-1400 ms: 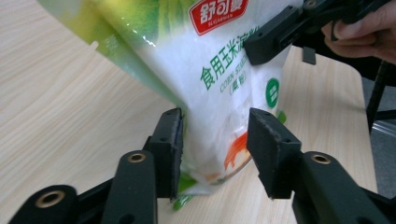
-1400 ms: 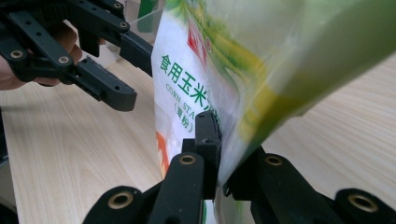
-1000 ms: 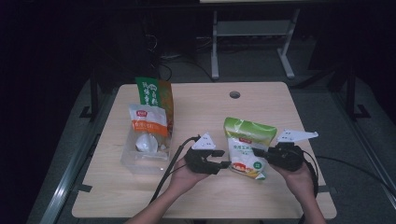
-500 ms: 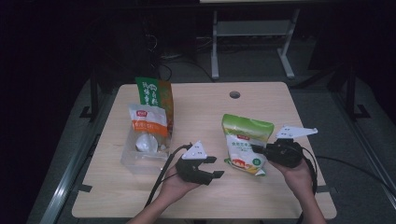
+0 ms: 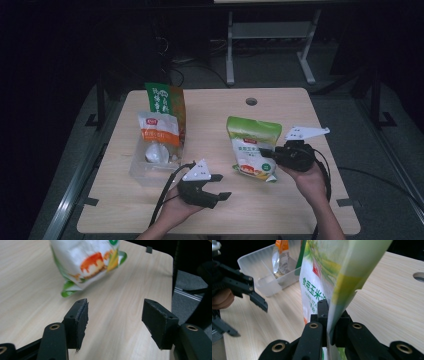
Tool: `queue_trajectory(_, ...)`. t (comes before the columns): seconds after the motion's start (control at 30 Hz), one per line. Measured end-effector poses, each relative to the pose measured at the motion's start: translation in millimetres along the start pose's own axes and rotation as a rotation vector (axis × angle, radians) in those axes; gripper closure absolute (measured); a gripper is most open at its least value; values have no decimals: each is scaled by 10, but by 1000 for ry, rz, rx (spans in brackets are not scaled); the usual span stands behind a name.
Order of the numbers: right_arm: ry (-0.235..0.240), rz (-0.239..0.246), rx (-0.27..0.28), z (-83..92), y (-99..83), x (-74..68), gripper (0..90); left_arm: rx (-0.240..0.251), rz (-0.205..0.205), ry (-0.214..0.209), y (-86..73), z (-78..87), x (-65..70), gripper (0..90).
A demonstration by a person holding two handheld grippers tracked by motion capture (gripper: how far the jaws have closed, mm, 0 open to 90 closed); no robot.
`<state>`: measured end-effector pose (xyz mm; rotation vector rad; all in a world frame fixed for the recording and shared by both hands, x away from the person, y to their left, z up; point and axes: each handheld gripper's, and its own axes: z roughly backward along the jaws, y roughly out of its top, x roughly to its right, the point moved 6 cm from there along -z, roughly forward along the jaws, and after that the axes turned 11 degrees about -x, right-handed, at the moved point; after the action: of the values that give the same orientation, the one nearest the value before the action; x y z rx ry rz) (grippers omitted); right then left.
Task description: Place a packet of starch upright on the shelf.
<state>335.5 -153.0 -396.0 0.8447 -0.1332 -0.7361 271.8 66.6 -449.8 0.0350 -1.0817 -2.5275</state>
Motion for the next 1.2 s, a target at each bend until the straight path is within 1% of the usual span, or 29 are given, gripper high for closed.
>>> queue_trajectory(0.1,15,6,-4,-30,79,-36,864,-15,-16,16,-51,19,31,351)
queue_trajectory(0.17,21,11,-7,-54,135,-60,864,-19,-24,16,-78,31,46,345)
queue_trajectory(0.33,31,40,-5,-104,292,-139,863,-14,-23,14,-139,45,102,333)
queue_trajectory(0.4,40,51,-1,-119,359,-172,864,-21,-32,19,-161,59,109,323)
queue_trajectory(0.47,50,53,0,-131,426,-205,863,-18,-37,20,-178,73,113,317)
queue_trajectory(0.53,54,65,-2,-143,493,-235,864,-10,-33,12,-193,85,129,312)
queue_trajectory(0.63,65,74,-4,-167,594,-281,864,-6,-38,19,-209,100,143,304)
queue_trajectory(0.7,70,87,-8,-189,657,-306,864,-13,-47,14,-221,107,146,301)
queue_trajectory(0.73,74,88,-7,-204,687,-319,864,-14,-39,7,-225,107,163,298)
queue_trajectory(0.8,83,96,-7,-234,744,-343,864,-9,-38,8,-228,111,173,293)
queue_trajectory(0.83,86,96,-5,-250,773,-356,864,-10,-45,10,-230,114,172,291)
queue_trajectory(0.97,107,105,5,-305,890,-416,864,-10,-48,8,-244,111,194,287)
queue_trajectory(1.07,107,127,-1,-339,963,-463,864,-22,-56,6,-252,110,208,283)
queue_trajectory(1.1,110,131,0,-347,991,-487,864,-19,-54,4,-252,107,218,283)
queue_trajectory(1.13,114,133,3,-355,1016,-513,864,-15,-63,12,-250,106,213,282)
queue_trajectory(1.17,116,139,2,-363,1040,-530,864,-10,-53,9,-251,102,222,280)
queue_trajectory(1.2,119,150,4,-373,1067,-544,864,-10,-56,10,-256,99,219,279)
